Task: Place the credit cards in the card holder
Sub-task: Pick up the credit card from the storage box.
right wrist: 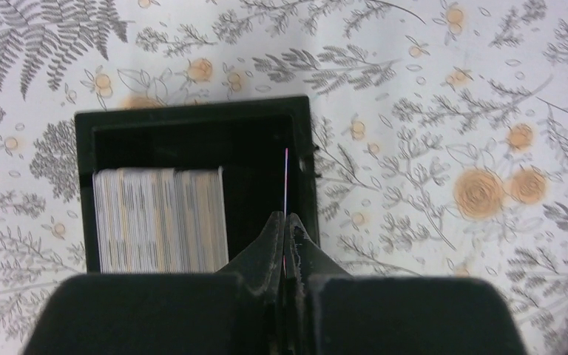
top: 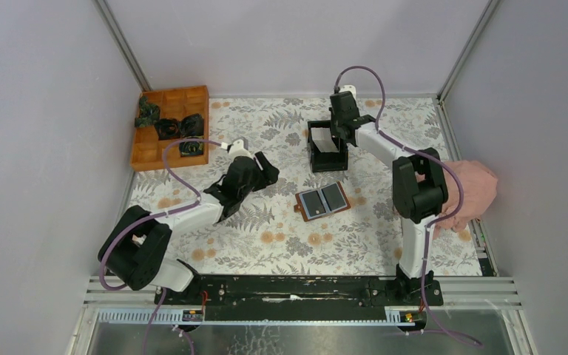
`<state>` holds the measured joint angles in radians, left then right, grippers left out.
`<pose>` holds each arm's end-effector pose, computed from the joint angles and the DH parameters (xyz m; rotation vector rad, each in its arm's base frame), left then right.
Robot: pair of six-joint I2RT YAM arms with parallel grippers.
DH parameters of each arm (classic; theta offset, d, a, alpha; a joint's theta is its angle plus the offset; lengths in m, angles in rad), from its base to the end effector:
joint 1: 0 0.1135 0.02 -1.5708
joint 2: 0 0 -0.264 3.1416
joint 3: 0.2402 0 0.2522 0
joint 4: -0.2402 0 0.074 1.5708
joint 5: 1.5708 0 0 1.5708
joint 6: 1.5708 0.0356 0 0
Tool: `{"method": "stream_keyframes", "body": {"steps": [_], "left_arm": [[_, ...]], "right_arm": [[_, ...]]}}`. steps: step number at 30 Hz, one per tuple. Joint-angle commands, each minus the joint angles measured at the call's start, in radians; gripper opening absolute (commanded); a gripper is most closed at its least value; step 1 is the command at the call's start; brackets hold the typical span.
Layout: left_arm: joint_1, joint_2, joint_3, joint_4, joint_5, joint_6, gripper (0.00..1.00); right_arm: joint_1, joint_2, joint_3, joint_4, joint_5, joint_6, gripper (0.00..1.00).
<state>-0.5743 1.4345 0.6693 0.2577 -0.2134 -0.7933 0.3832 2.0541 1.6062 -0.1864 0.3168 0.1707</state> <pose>0.2538 -0.1553 0.1958 -0.3645 2.0931 -0.6118 0.4459 0.1678 0.2314 -0.0556 2.1684 -0.0332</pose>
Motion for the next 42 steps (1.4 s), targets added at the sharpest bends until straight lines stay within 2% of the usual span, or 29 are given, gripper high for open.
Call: {"method": "stream_keyframes", "body": {"steps": [1, 8, 15, 25, 33, 42], "left_arm": [[0.015, -0.049, -0.038, 0.150, 0.048, 0.045, 0.69], [0.021, -0.123, -0.108, 0.285, 0.196, 0.067, 0.70], [0.020, -0.145, -0.151, 0.408, 0.404, 0.074, 0.70], [0.021, -0.098, -0.152, 0.542, 0.676, 0.056, 0.70], [0.021, -0.020, -0.163, 0.689, 0.860, -0.018, 0.66], [0.020, 0.063, -0.160, 0.841, 1.001, -0.112, 0.60]], "right_arm": [[-0.003, -0.182, -0.072, 0.053, 0.016, -0.011, 0.00], [0.009, -0.421, -0.175, -0.034, -0.031, 0.004, 0.00], [0.033, -0.676, -0.362, -0.112, -0.240, 0.078, 0.00], [0.132, -0.976, -0.667, -0.045, -0.545, 0.237, 0.00], [0.154, -1.067, -0.784, 0.036, -0.683, 0.330, 0.00], [0.154, -1.048, -0.825, 0.112, -0.737, 0.370, 0.00]]}}
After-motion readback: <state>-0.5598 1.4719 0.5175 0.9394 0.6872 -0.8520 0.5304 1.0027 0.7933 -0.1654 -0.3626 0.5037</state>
